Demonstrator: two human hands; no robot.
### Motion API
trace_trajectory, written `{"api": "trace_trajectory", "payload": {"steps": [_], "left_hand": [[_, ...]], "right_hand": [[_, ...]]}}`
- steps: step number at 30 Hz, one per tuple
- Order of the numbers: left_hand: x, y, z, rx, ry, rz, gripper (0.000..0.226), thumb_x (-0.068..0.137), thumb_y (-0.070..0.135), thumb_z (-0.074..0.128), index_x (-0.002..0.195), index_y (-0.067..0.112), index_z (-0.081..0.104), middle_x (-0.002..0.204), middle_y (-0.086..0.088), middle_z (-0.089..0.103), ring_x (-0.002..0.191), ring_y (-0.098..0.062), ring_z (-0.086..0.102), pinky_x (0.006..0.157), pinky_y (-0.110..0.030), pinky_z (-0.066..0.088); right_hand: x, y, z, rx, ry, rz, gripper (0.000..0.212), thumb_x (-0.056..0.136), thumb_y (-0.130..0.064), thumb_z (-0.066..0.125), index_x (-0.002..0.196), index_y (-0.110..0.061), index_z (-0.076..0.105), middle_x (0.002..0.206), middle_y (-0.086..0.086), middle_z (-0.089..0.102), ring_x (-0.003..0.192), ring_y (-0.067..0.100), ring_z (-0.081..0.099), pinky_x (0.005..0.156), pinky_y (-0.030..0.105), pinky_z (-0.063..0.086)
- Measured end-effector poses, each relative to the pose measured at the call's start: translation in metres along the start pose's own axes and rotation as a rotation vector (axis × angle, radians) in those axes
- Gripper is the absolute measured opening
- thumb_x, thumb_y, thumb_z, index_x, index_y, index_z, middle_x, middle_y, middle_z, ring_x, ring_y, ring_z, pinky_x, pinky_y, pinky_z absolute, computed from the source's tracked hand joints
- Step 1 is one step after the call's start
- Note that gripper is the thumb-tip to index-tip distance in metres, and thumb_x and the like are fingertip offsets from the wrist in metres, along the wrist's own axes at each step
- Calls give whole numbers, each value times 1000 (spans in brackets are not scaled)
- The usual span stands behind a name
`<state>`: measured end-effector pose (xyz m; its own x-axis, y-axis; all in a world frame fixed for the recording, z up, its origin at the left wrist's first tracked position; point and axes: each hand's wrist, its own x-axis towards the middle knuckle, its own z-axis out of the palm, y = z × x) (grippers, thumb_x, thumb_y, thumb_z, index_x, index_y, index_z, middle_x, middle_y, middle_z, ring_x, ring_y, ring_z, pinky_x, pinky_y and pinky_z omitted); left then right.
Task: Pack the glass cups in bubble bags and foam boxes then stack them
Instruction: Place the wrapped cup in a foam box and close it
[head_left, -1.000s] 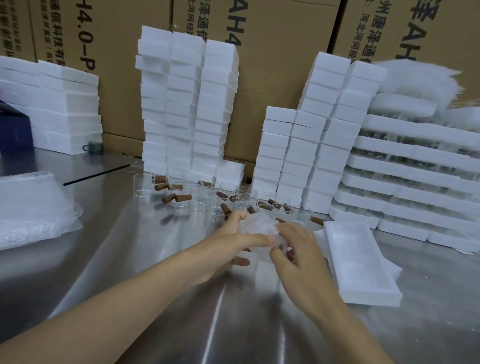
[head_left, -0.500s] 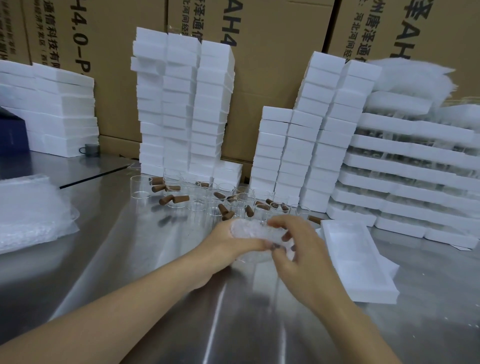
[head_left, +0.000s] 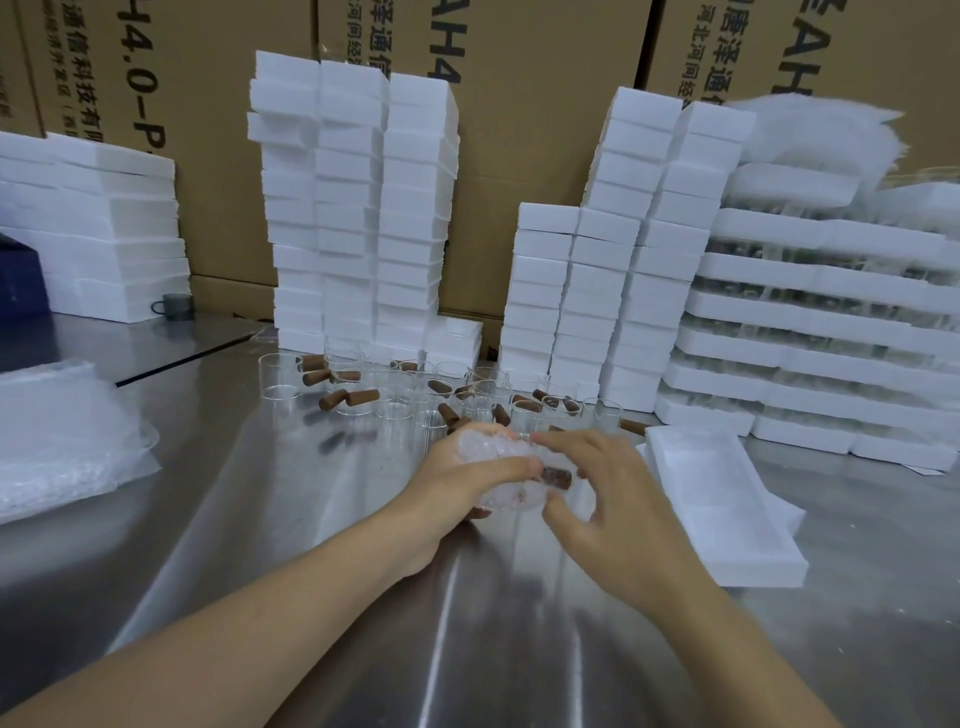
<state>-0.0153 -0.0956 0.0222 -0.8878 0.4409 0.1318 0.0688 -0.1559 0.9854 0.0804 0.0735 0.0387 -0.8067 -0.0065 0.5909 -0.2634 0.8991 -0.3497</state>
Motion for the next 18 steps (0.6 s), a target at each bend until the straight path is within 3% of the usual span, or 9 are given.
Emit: {"api": "trace_trajectory", "payload": {"steps": [3,5,9,12,13,16,18], "left_hand": [[3,-3,0,8,18,7,70,52,43,98,115,22,74,105,-4,82,93,-19,77,85,-37,56],[3,-5,-1,16,23,16,70,51,47,97,112,24,75,107,-5,82,94,-19,77,84,-32,54],[4,-5,-3,21,65,31,72,51,57,95,113,26,76,108,0,82,106,-18,75,85,-25,52],[3,0,-6,17,109,60,70,55,59,100,115,31,77,107,6,82,93,-3,75,67,-11,49],[4,0,-8,3,133,76,69,55,58,101,115,32,77,108,6,81,93,-2,75,67,-12,51],[10,4,-14,-43,196,98,70,52,64,97,112,32,79,114,4,81,110,-16,75,97,-33,59],[11,7,-17,-52,202,98,71,50,66,95,112,33,80,112,6,82,114,-19,75,105,-38,56]], "right_hand": [[3,12,-13,-242,172,185,50,89,-25,68,139,-30,61,131,-5,63,119,20,49,98,36,41],[3,20,-24,-390,202,356,49,90,-26,68,139,-26,60,131,3,63,118,30,49,94,45,42],[-2,34,-35,-491,83,570,55,92,-20,60,145,-28,48,119,2,69,116,32,55,96,44,38],[0,32,-34,-450,176,525,52,91,-8,55,139,-28,55,102,-5,73,107,30,59,95,41,31],[1,30,-33,-433,219,494,50,92,-7,55,138,-27,57,101,-5,73,107,30,58,95,41,31],[3,24,-30,-441,233,451,44,96,-22,62,139,-28,55,113,-2,70,116,30,55,96,44,34],[0,27,-29,-515,116,511,52,95,-33,65,144,-30,49,125,1,66,123,30,53,99,45,36]]}}
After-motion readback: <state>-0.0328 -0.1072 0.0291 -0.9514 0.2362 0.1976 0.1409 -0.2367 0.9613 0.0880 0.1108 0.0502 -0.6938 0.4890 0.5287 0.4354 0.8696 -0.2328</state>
